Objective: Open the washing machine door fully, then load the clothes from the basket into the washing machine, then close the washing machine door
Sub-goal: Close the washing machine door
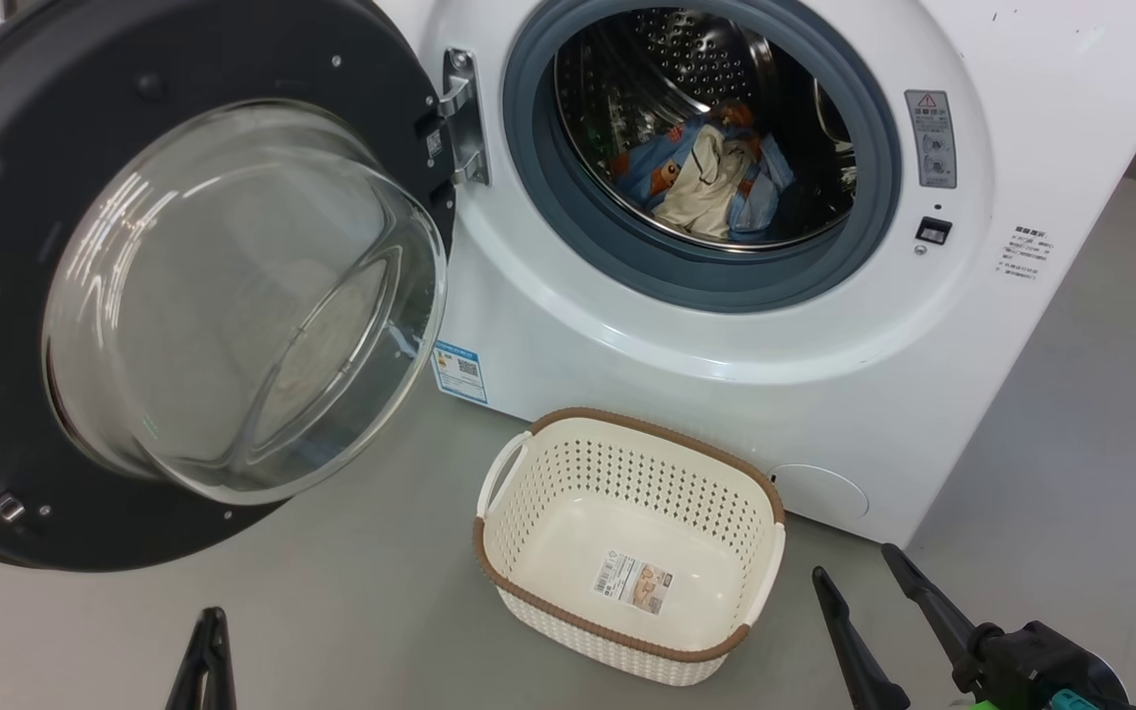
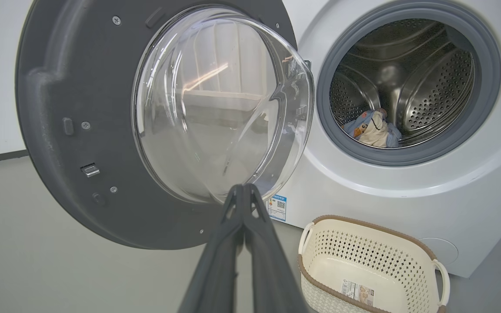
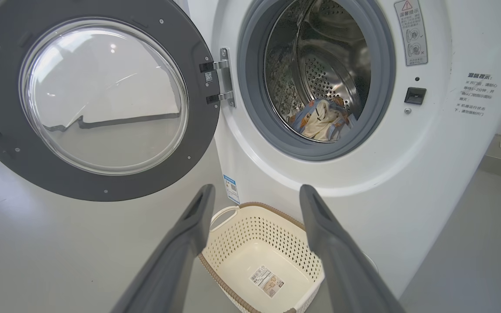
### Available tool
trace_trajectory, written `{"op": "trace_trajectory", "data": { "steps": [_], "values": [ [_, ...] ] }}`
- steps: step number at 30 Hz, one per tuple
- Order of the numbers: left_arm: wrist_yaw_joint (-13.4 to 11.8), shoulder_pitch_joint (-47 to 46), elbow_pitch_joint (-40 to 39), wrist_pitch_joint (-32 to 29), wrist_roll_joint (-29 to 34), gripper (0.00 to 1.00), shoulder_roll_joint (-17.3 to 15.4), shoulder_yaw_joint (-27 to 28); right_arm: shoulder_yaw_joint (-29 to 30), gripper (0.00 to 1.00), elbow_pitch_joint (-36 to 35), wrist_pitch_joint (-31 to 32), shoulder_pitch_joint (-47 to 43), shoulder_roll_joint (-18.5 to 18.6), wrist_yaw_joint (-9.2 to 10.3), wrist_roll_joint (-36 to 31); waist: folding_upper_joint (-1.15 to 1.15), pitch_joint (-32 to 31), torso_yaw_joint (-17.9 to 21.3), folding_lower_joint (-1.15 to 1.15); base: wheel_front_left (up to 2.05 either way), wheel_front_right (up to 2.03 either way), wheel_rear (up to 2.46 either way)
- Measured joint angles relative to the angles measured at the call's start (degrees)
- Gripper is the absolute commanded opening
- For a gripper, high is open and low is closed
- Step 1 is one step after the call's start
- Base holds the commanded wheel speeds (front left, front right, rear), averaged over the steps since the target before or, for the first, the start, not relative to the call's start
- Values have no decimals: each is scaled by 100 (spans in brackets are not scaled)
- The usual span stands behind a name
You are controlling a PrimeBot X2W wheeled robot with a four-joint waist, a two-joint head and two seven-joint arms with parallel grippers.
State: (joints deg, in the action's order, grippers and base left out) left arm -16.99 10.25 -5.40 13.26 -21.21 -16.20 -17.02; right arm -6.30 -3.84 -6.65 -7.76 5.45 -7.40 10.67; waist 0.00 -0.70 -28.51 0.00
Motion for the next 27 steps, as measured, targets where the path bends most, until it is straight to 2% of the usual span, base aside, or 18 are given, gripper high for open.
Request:
{"op": "trace_trajectory", "data": {
  "steps": [7, 10, 18, 19, 24, 27],
  "values": [
    [0, 0, -38, 0, -43, 0, -2, -8, -1, 100, 18, -1, 0, 0, 0, 3, 0, -12, -29, 0, 0, 0, 0],
    [80, 0, -201, 13, -481, 0, 153, 114, 0, 100, 18, -1, 0, 0, 0, 3, 0, -7, -40, 0, 0, 0, 0],
    [1163, -1, -895, 96, -2558, 0, 864, 866, 11, 100, -14, 0, 0, 5, 0, 3, 0, 26, -55, 0, 0, 0, 0],
    [1163, -1, -895, 96, -2558, 0, 864, 866, 11, 100, -14, 0, 0, 5, 0, 3, 0, 26, -55, 0, 0, 0, 0],
    [1934, -1, -1335, 96, -4591, 0, 1185, 1435, 26, 100, -52, 8, -1, 7, 0, 3, 0, 30, -61, 0, 0, 0, 0],
    [2129, -1, -1529, 89, -5577, 0, 1234, 1775, 38, 100, -86, 10, -1, 5, 0, 3, 0, 46, -66, 0, 0, 0, 0]
  ]
}}
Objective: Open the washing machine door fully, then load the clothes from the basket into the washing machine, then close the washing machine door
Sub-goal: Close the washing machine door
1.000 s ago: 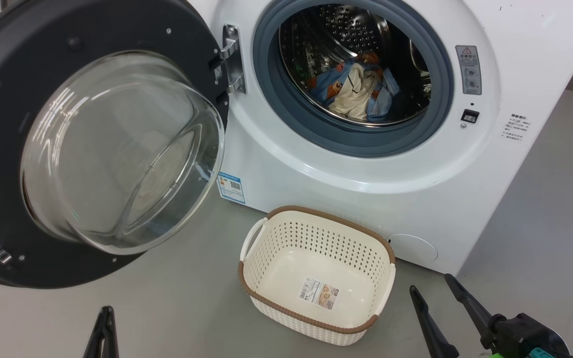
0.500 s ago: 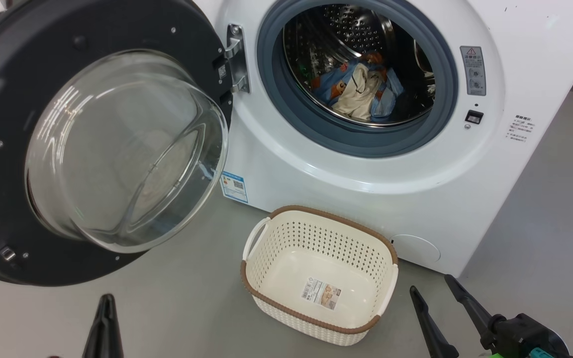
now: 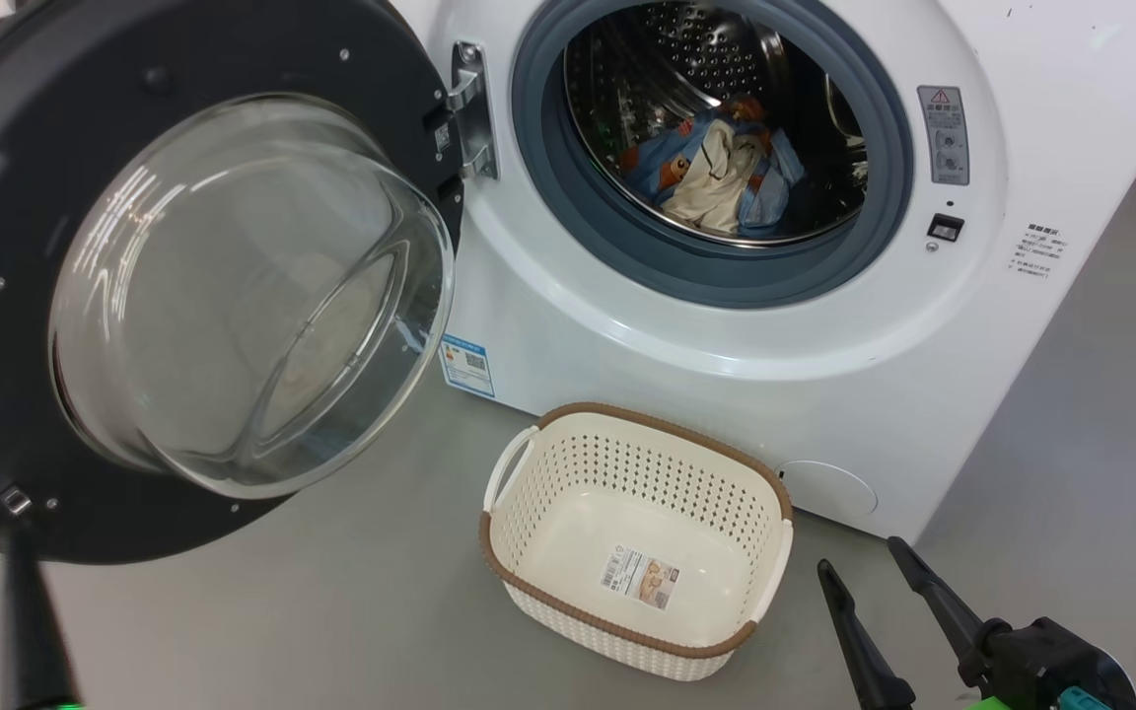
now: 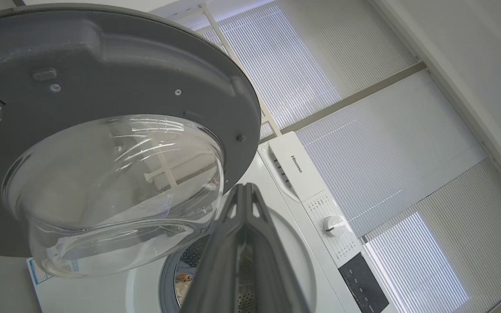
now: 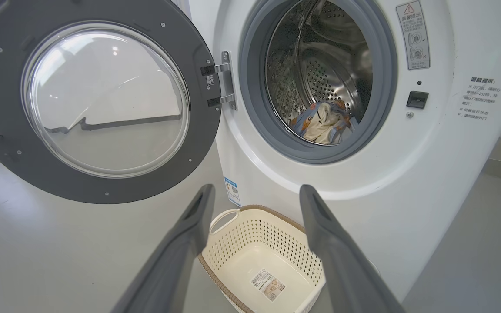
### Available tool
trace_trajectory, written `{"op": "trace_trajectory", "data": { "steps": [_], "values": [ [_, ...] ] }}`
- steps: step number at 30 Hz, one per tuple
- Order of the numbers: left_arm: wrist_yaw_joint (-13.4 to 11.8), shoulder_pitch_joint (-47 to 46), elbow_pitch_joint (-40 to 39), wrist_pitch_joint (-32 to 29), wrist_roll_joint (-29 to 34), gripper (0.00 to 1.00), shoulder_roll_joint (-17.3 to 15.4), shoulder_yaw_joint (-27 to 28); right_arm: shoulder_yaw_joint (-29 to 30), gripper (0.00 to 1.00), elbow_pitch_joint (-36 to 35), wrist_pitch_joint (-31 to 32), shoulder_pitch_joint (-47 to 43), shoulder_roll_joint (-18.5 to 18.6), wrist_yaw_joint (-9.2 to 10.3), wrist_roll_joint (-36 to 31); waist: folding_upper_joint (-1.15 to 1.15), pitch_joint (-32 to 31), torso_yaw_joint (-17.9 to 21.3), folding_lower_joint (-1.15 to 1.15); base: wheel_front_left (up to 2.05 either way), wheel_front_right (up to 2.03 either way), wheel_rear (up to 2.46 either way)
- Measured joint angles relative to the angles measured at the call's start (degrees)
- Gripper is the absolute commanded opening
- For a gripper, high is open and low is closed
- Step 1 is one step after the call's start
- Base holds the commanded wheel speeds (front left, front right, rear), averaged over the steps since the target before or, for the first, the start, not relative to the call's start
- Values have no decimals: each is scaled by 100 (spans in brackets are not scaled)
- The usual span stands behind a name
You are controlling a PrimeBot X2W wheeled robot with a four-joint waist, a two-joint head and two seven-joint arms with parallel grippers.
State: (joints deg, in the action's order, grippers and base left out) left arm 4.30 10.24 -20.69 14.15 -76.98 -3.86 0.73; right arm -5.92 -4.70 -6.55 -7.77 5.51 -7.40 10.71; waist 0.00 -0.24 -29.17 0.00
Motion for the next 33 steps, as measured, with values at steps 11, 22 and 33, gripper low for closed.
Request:
{"op": "trace_trajectory", "data": {
  "steps": [11, 22, 33],
  "values": [
    [210, -506, -69, -157, -2152, 0, -279, 1557, 69, 100, -108, 87, 18, 47, 0, 0, 0, 199, -40, 0, 0, 0, 0],
    [120, -1439, 1496, -634, -2991, 0, -1354, 2520, 111, 100, -200, 146, 75, 148, 0, 0, 0, 378, -65, 0, 0, 0, 0],
    [-274, -2475, 3357, -1421, -3388, 0, -2243, 2482, 96, 100, -324, 246, 106, 277, 0, 3, 0, 535, -12, 0, 0, 0, 0]
  ]
}}
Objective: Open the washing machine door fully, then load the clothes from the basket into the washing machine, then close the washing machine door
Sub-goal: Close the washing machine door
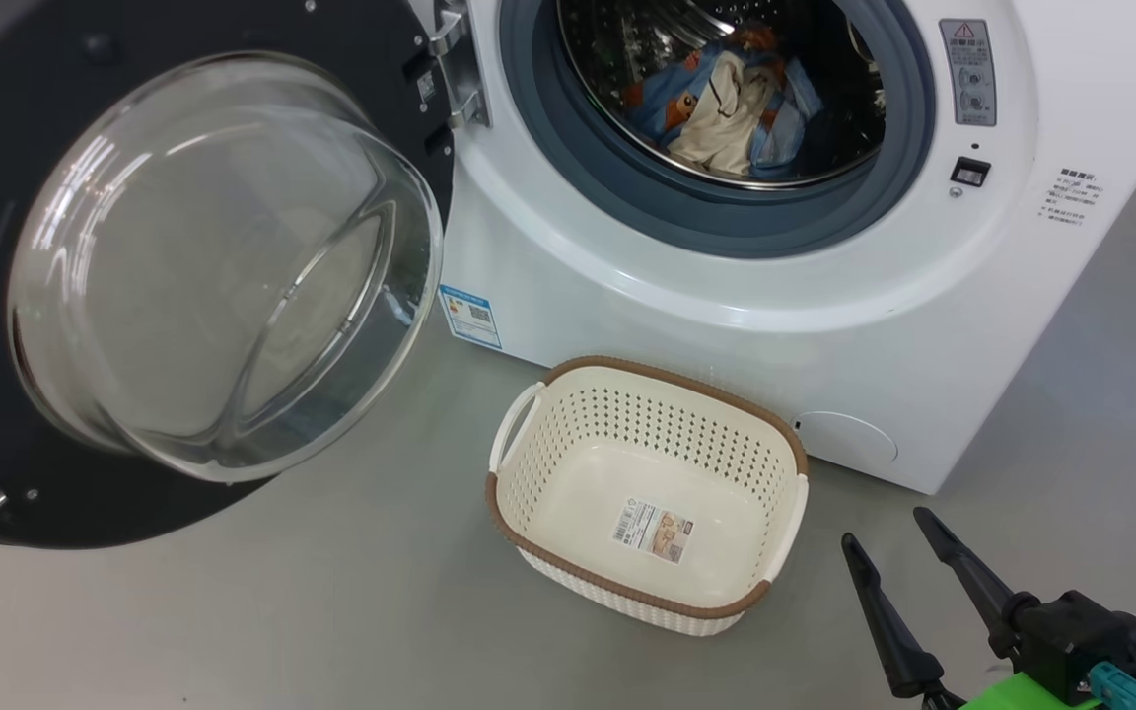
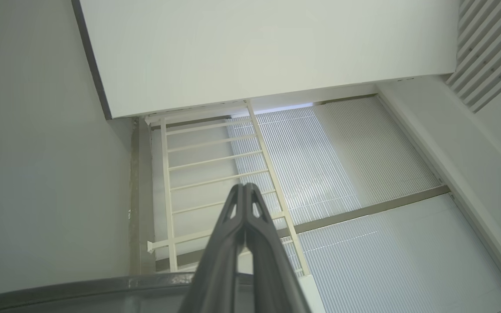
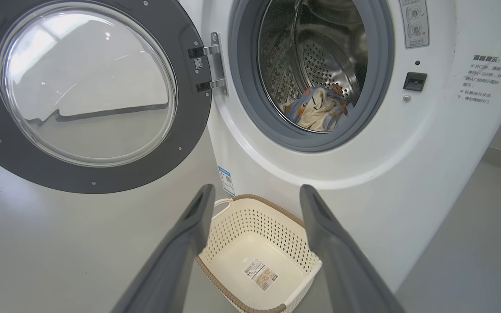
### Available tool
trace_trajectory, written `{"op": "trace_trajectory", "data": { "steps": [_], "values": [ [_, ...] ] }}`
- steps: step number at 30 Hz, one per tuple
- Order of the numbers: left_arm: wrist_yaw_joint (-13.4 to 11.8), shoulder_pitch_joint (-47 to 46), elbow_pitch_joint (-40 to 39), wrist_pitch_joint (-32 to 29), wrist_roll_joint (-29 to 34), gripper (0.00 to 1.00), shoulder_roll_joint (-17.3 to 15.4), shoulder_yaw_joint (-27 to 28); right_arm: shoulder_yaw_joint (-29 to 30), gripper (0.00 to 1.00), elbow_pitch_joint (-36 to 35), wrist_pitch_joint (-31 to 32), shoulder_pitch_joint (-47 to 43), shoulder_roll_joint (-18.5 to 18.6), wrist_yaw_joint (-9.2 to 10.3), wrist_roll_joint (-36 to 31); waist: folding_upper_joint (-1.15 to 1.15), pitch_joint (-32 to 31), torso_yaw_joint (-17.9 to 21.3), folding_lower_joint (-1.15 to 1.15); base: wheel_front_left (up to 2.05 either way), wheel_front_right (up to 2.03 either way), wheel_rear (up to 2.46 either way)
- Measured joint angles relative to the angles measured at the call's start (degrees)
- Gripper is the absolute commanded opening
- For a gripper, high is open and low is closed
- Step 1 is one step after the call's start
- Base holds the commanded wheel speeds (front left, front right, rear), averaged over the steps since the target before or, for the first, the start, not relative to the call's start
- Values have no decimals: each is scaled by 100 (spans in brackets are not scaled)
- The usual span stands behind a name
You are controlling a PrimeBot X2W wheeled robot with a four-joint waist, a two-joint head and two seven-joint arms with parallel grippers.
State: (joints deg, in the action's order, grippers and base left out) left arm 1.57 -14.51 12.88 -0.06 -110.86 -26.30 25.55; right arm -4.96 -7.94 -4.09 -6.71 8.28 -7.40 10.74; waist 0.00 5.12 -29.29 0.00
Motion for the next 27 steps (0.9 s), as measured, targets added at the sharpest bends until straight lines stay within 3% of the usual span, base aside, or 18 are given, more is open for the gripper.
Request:
{"op": "trace_trajectory", "data": {
  "steps": [14, 27],
  "values": [
    [-349, -728, 1298, -423, 38, 0, -564, -264, -65, 100, -107, 98, 205, 175, 0, 44, 0, 277, 229, 0, 0, 0, 0],
    [-489, -866, 1626, -1056, 189, 0, -766, -808, -71, 100, -202, 156, 326, 288, 0, 51, 0, 554, 422, 0, 0, 0, 0]
  ]
}}
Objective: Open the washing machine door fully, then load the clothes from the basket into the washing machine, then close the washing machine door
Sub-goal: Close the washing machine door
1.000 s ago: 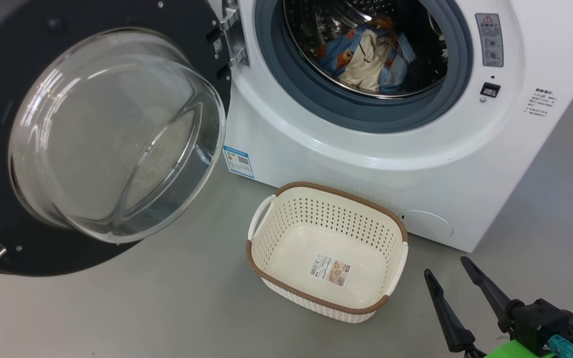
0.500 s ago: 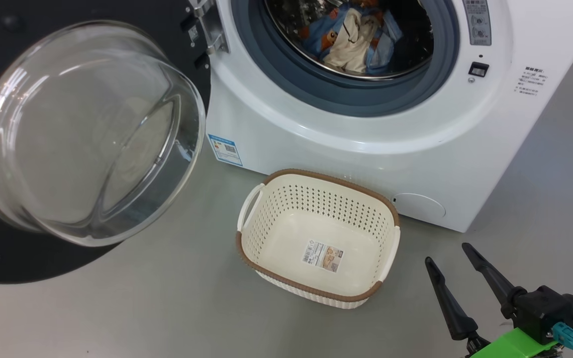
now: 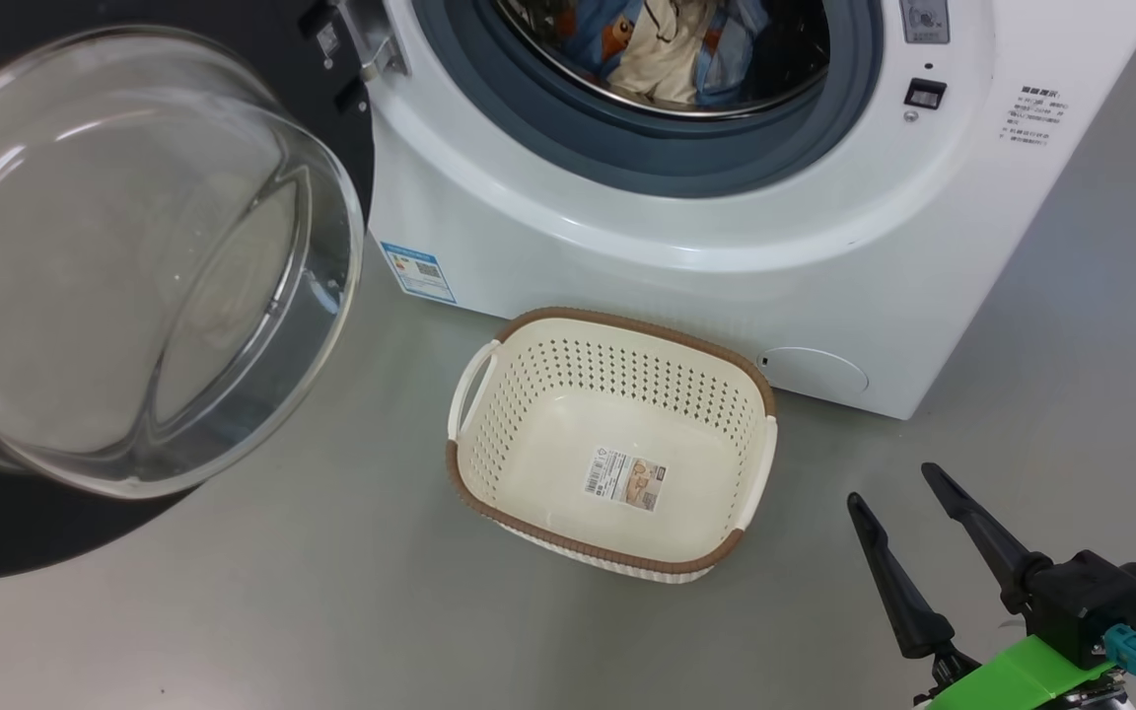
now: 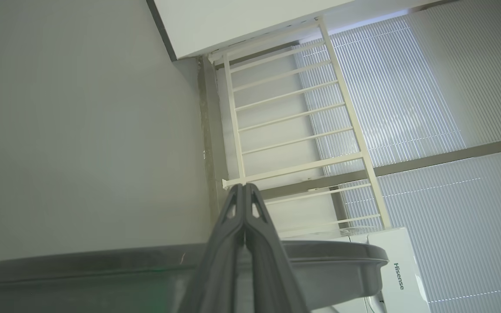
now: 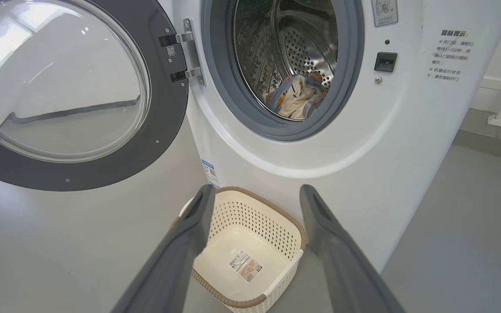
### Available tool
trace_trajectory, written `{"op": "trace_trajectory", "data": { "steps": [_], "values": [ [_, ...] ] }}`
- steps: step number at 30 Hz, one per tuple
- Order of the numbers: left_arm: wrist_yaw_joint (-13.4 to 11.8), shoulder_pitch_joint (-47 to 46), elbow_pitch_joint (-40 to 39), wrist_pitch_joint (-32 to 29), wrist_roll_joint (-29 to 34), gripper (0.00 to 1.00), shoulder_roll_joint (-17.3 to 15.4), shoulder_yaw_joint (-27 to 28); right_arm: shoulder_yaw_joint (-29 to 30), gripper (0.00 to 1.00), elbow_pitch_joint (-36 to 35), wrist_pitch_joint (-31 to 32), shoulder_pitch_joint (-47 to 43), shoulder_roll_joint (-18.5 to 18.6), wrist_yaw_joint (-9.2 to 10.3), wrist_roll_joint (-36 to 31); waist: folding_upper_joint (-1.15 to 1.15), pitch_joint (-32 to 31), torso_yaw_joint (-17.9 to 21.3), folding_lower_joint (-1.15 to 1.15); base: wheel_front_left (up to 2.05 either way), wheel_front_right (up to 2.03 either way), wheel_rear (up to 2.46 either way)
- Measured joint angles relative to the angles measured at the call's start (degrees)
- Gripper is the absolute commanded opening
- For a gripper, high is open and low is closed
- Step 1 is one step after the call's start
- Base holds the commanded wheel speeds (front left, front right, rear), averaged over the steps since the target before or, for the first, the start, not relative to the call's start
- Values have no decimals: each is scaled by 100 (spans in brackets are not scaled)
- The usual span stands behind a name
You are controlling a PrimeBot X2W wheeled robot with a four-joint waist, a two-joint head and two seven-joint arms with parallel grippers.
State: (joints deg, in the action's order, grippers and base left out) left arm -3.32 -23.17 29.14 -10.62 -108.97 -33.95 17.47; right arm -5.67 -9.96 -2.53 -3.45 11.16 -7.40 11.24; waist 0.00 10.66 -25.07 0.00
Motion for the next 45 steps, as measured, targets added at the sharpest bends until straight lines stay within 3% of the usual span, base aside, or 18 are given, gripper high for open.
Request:
{"op": "trace_trajectory", "data": {
  "steps": [24, 45],
  "values": [
    [18, 60, 178, -530, 234, 0, -56, -227, 49, 100, -41, 0, 16, 43, 0, 153, 0, 174, 54, 0, 0, 0, 0],
    [309, 744, -488, -1418, -202, 0, 73, -107, 69, 100, -31, -2, 16, -24, 0, 199, 0, 42, -87, 0, 0, 0, 0]
  ]
}}
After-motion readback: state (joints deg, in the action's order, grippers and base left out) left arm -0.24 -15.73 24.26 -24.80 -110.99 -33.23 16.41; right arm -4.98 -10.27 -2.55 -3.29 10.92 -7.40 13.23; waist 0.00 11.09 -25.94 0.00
